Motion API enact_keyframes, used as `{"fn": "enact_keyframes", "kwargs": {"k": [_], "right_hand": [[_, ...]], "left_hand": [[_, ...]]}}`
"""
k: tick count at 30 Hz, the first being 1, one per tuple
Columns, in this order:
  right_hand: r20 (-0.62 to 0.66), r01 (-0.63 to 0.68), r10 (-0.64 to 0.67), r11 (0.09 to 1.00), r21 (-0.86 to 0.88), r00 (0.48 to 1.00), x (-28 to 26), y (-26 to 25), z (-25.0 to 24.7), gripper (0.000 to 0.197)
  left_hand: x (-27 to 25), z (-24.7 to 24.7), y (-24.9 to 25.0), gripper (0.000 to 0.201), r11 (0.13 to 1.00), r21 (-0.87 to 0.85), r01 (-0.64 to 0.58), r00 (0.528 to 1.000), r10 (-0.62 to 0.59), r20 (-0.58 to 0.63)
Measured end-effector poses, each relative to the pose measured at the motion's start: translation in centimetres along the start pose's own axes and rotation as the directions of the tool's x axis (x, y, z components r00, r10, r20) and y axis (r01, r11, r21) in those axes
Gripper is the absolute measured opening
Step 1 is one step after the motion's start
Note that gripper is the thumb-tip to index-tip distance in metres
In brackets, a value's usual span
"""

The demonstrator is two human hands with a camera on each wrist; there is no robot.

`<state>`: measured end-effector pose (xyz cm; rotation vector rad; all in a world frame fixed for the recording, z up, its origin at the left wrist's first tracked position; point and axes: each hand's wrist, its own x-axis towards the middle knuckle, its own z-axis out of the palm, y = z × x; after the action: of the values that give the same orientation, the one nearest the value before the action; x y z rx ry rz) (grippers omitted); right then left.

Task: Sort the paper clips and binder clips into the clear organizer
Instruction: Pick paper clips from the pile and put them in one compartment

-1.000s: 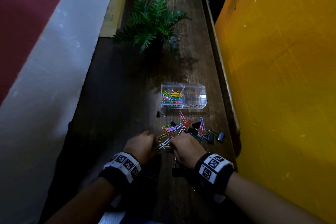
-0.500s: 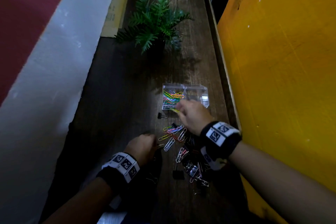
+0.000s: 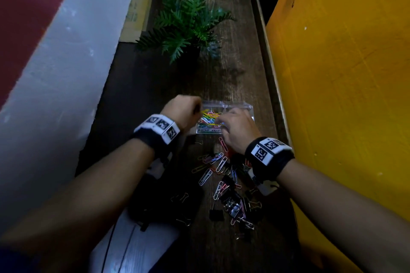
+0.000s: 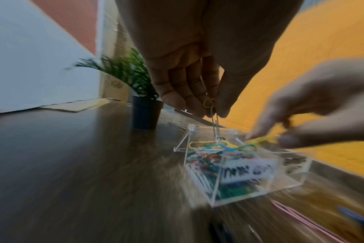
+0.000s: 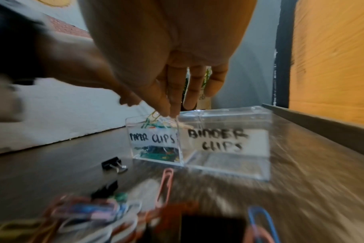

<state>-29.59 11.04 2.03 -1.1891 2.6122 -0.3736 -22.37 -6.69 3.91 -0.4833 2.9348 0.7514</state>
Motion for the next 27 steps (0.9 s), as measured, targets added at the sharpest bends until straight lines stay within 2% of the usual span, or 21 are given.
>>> {"fn": "enact_keyframes", "kwargs": {"k": [4, 9, 13, 16, 18, 21, 24, 27], "right_hand": [[-0.076, 0.030, -0.025, 0.997, 0.070, 0.997, -1.0, 1.0, 0.3, 0.020], [-0.087, 0.051, -0.039, 0.989, 0.138, 0.995, 0.5, 0.6, 0.3, 0.018], [-0.191, 0.085, -0.052, 0.982, 0.170, 0.980, 0.3, 0.6, 0.7, 0.017], [-0.229, 0.086, -0.042, 0.979, 0.185, 0.973, -0.9, 1.2, 1.7, 0.015], [-0.225, 0.086, -0.043, 0.979, 0.185, 0.973, -1.8, 1.5, 1.9, 0.014], [-0.201, 0.079, -0.045, 0.984, 0.162, 0.978, -3.1, 1.4, 1.6, 0.013], [-0.186, 0.118, -0.099, 0.988, 0.096, 0.977, -4.5, 0.7, 1.7, 0.014], [-0.108, 0.153, -0.149, 0.988, 0.023, 0.983, -6.2, 0.0, 2.7, 0.020]], "left_hand": [[2.9, 0.5, 1.2, 0.007, 0.997, 0.031, -0.064, 0.996, 0.063, 0.058], [4.0, -0.2, 1.6, 0.006, 0.994, 0.002, -0.114, 0.993, 0.113, 0.044], [3.8, -0.8, 1.1, 0.008, 0.991, -0.095, -0.097, 0.994, 0.092, -0.054], [3.2, 0.6, 0.8, 0.006, 0.987, -0.148, -0.067, 0.998, 0.066, -0.015], [3.1, 1.9, 0.5, 0.007, 0.992, -0.056, -0.117, 0.993, 0.119, 0.029], [3.3, 2.8, 0.8, 0.022, 0.944, 0.244, -0.220, 0.976, 0.214, 0.050], [3.0, 2.6, 1.1, 0.030, 0.914, 0.353, -0.201, 0.974, 0.224, -0.026], [1.2, 2.1, 0.7, 0.019, 0.956, 0.208, -0.208, 0.949, 0.249, -0.196]]}}
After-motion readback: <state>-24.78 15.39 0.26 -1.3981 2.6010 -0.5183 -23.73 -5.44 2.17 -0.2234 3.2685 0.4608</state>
